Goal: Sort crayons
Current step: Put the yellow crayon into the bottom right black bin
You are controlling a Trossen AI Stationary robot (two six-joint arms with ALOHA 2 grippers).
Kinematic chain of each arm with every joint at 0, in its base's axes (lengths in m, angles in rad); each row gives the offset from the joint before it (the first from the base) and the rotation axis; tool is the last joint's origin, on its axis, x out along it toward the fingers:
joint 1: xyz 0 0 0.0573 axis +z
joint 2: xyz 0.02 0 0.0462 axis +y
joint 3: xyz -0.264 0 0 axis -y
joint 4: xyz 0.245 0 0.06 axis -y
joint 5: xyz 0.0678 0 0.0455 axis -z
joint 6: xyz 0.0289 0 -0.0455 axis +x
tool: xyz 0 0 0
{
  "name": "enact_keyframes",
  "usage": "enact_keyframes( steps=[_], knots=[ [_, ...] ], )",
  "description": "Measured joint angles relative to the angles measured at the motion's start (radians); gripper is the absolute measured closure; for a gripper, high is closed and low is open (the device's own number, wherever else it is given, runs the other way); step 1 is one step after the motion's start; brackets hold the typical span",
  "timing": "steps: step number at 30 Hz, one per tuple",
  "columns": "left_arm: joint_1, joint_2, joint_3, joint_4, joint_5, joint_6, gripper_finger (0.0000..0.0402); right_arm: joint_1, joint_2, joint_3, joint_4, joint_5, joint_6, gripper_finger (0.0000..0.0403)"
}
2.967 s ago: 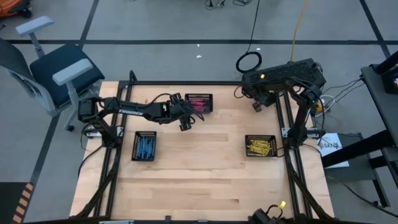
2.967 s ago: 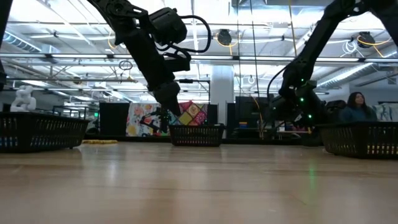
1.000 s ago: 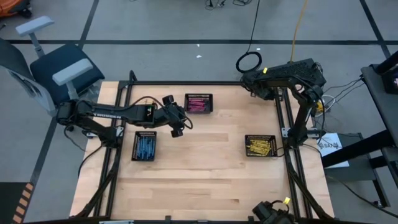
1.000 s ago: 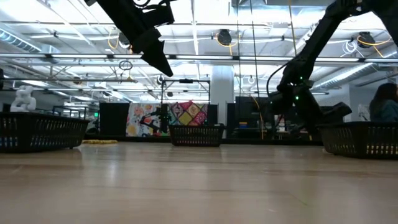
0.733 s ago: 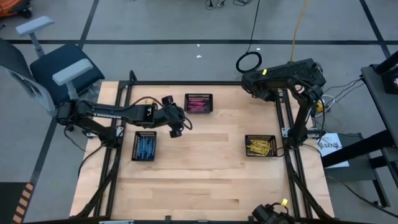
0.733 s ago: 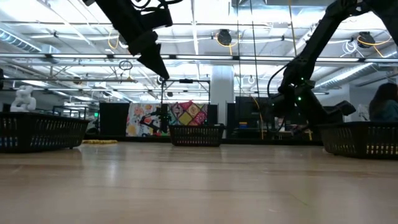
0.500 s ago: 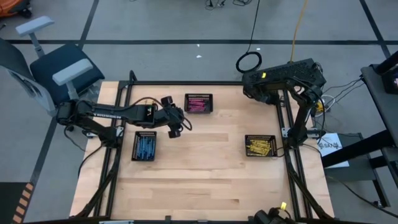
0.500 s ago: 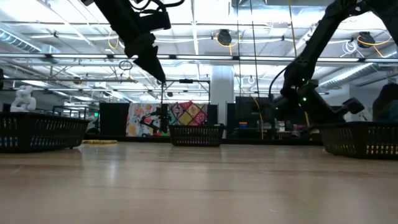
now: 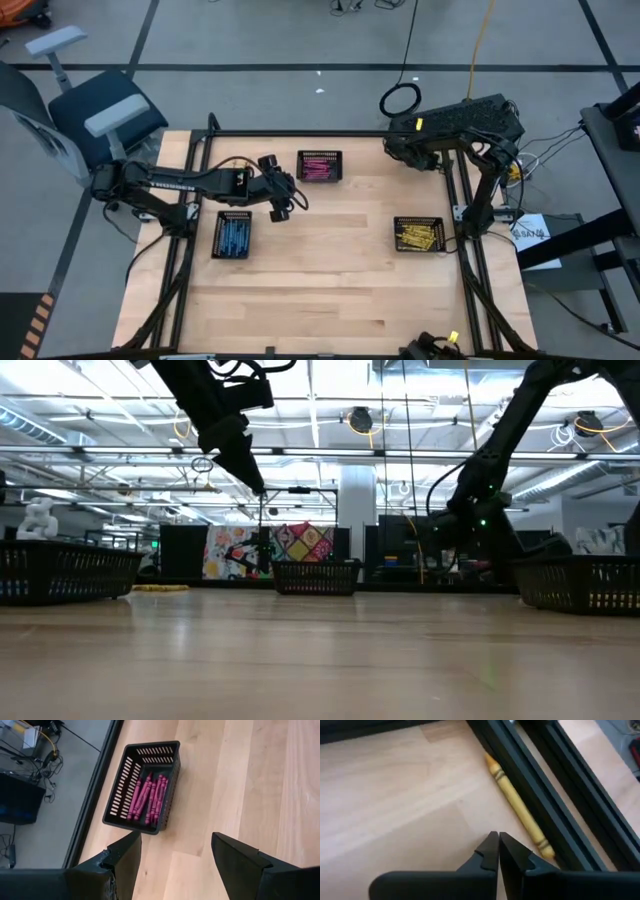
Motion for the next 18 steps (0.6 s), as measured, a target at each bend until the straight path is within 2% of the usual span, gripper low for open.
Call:
enact_keyframes(
  steps=[4,9,11,15,18],
  knots=[
    [-0.005,0.000,0.000,0.024,0.000,0.001,0.0164,-0.002,-0.023,0.000,0.025,0.000,-0.062,0.0403],
    [-0.005,0.000,0.000,0.047,0.001,0.004,0.0164,-0.056,-0.057,-0.018,-0.117,0.034,-0.044,0.0403],
    [-0.005,0.000,0.000,0.047,0.001,0.004,0.0164,-0.058,-0.076,-0.026,-0.119,0.056,-0.027,0.0403],
    [-0.005,0.000,0.000,0.049,0.001,0.004,0.0164,-0.058,-0.082,-0.038,-0.079,0.055,0.001,0.0403],
    [-0.005,0.000,0.000,0.049,0.001,0.007,0.0164,-0.049,-0.080,-0.036,-0.010,0.018,-0.055,0.0403]
  ],
)
